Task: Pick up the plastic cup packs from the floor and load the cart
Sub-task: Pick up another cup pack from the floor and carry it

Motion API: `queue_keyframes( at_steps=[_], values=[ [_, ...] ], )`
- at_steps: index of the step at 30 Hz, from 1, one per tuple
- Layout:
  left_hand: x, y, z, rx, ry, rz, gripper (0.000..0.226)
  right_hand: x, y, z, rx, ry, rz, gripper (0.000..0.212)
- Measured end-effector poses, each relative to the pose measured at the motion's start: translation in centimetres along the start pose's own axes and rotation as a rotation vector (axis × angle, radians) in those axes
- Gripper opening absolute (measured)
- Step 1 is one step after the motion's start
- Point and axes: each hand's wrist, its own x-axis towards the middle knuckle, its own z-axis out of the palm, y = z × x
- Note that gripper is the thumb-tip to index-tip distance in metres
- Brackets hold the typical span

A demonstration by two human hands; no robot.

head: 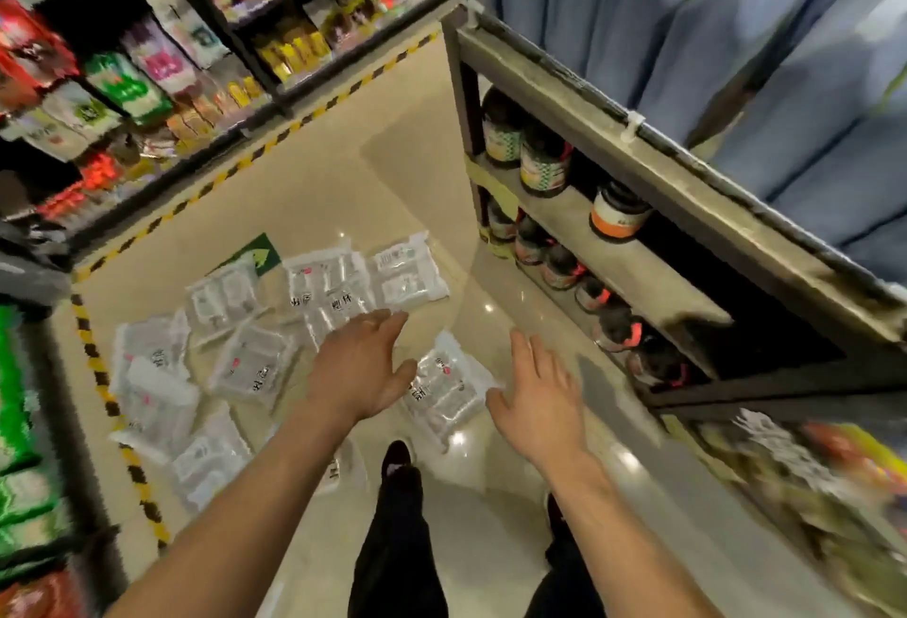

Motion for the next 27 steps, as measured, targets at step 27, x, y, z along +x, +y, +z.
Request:
queue_keyframes(
  at_steps=[27],
  values=[
    [33.7, -19.8, 56.2, 0.093, -0.212, 0.295, 0.064, 19.0, 10.2, 60.5, 0.370, 0.085, 0.708, 0.077]
  ],
)
